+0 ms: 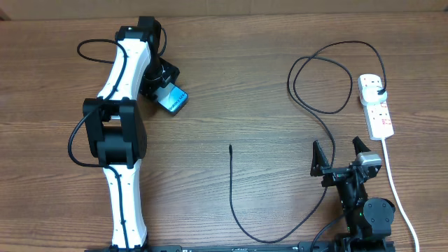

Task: Plug charger to phone and switch on socket
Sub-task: 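Lift the phone with the left gripper and tilt it upright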

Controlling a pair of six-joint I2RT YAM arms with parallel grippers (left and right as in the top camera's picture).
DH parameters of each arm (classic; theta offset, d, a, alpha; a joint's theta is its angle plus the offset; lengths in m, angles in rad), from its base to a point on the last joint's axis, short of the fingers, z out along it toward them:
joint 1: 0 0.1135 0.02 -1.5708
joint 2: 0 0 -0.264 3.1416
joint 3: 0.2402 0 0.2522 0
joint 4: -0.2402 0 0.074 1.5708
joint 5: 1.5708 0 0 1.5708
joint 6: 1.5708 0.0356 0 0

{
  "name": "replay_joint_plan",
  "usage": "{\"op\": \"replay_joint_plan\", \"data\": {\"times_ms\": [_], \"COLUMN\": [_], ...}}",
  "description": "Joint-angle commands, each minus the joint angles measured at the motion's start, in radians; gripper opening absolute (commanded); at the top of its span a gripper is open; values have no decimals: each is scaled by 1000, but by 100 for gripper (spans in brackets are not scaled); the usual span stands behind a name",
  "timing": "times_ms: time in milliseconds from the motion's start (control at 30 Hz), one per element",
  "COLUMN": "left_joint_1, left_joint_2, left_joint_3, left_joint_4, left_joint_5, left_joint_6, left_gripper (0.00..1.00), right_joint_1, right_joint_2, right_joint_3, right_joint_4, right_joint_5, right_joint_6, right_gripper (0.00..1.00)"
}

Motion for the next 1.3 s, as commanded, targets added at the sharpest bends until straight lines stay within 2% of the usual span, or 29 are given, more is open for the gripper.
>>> {"op": "replay_joint_plan", "data": {"times_ms": [0,133,333,700,1000,1267], "left_joint_1": [-6,-6,-6,-6,-6,-6], "left_joint_2": [-2,-2,-2,-2,-2,-2], "left_joint_3": [29,46,103,151,151,151], "left_joint_4": [9,8,18,80,84,84], "left_joint_5": [100,151,255,650,976,1171], "left_joint_6": [27,31,119,236,230,113], "left_gripper": [4,4,4,4,4,4], "right_joint_1": [6,6,6,6,6,6], "right_joint_2": [-9,-9,-9,-9,-9,-9], "right_joint_3": [-10,-10,-10,-10,-10,-10], "right_joint_4": [3,3,3,3,3,3], "right_joint_5": [9,9,9,9,9,9], "right_joint_6": [7,7,7,7,7,7], "right_gripper": [100,100,100,100,100,100]}}
